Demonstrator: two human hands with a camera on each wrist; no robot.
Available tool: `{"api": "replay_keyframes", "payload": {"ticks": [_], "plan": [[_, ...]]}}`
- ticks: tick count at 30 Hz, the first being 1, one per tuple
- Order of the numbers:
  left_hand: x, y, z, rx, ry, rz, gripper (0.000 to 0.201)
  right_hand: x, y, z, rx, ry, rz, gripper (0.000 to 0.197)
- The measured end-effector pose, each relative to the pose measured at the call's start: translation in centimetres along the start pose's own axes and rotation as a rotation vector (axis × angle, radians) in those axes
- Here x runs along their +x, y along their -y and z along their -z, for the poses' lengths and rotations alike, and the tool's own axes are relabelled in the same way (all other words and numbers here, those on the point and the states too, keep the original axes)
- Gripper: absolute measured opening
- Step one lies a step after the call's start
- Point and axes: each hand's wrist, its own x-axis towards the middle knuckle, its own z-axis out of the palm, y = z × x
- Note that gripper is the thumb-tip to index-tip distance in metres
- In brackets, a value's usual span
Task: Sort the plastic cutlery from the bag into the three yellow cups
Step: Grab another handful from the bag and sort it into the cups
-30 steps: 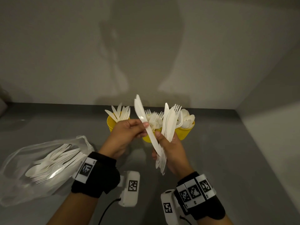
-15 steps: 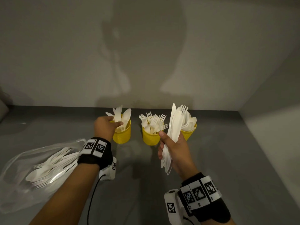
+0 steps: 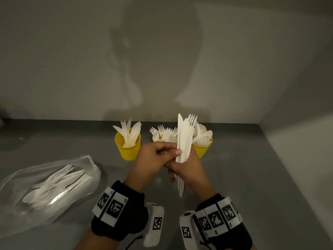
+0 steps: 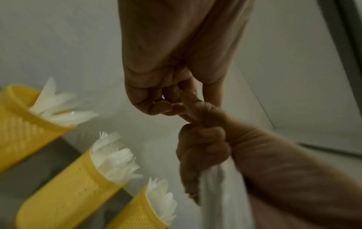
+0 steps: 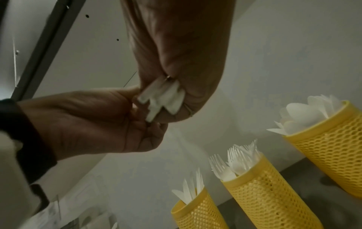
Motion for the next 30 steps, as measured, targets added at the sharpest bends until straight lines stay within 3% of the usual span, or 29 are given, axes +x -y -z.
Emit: {"api": "replay_keyframes", "payload": {"ticks": [3, 8, 13, 19, 25, 28, 30], "plan": [[-0.2, -0.2, 0.2, -0.069, 0.075, 0.045, 0.021, -0.3, 0.2, 0.1, -0.004, 0.040, 0.000, 0.030], [-0.1, -0.2, 0.4, -0.063, 0.131, 0.078, 0.021, -0.1, 0.0, 0.0, -0.014, 0.016, -0.027, 0.017], [0.3, 0.2, -0.1, 0.018, 0.097, 0.030, 0.019, 0.4, -0.7, -0.2, -0.017, -0.051, -0.064, 0.016], [0.8, 0.3, 0.4, 0.044, 0.107, 0.024, 0.005, 0.1, -0.7, 0.0, -0.007, -0.048, -0.080, 0.053], [1.3, 0.2, 1.6, -0.107, 0.111, 0.061, 0.006, -0.2, 0.0, 0.1, 0.027, -0.006, -0.093, 0.050], [1.7, 0.3, 2.0, -0.170, 0.082, 0.096, 0.012, -0.4, 0.5, 0.0, 0.076, -0.016, -0.071, 0.026], [1.9, 0.4, 2.0, -0.182, 0.083, 0.092, 0.013, -0.4, 0.6, -0.1, 0.086, -0.053, -0.073, 0.027]]}}
